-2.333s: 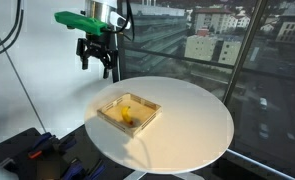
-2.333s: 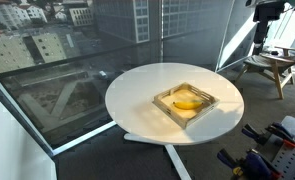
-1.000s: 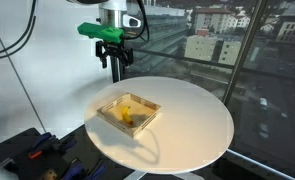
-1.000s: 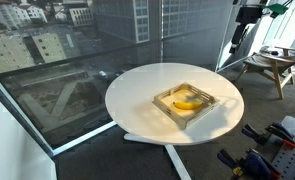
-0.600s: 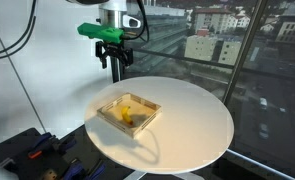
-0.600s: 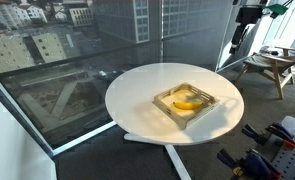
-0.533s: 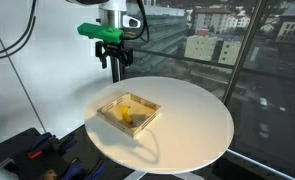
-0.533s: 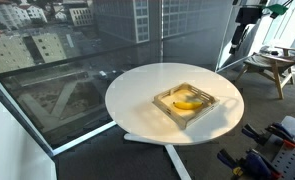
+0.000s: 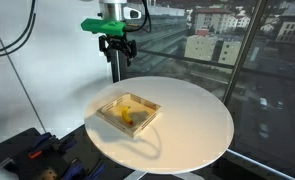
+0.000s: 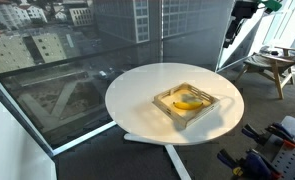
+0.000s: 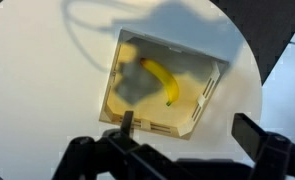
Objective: Remove the banana from the crate
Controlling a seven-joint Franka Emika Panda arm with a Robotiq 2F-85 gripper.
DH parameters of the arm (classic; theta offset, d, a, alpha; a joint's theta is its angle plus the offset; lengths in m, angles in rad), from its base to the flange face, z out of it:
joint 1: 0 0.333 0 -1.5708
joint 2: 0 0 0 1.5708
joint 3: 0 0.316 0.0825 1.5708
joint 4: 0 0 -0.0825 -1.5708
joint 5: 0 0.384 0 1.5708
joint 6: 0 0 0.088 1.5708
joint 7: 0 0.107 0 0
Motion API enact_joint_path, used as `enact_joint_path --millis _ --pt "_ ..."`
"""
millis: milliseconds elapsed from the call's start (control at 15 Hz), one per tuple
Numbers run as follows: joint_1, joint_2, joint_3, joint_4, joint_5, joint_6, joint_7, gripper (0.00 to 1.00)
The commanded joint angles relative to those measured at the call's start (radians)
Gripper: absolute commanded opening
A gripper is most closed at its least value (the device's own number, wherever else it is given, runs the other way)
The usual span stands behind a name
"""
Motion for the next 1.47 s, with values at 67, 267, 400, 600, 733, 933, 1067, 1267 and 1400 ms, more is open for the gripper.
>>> enact_joint_path --millis 67,267,400,600,733,933,1067,1267,1400 --pt "0.005 0.059 0.012 0.094 0.036 0.001 -0.033 1.00" --pt "0.003 0.101 0.021 0.132 0.040 -0.006 -0.039 1.00" --pt "0.000 0.132 0.026 0.151 0.042 -0.011 -0.048 1.00" --pt "-0.008 0.176 0.035 0.177 0.040 -0.018 -0.061 1.00" --pt "-0.012 0.199 0.041 0.188 0.039 -0.022 -0.073 1.00" --pt "-0.019 0.227 0.051 0.199 0.031 -0.029 -0.096 1.00" --pt "-0.024 0.243 0.057 0.202 0.027 -0.032 -0.114 1.00" --pt "-0.033 0.261 0.064 0.200 0.029 -0.029 -0.152 1.00" --pt "-0.039 0.272 0.066 0.197 0.037 -0.029 -0.199 1.00"
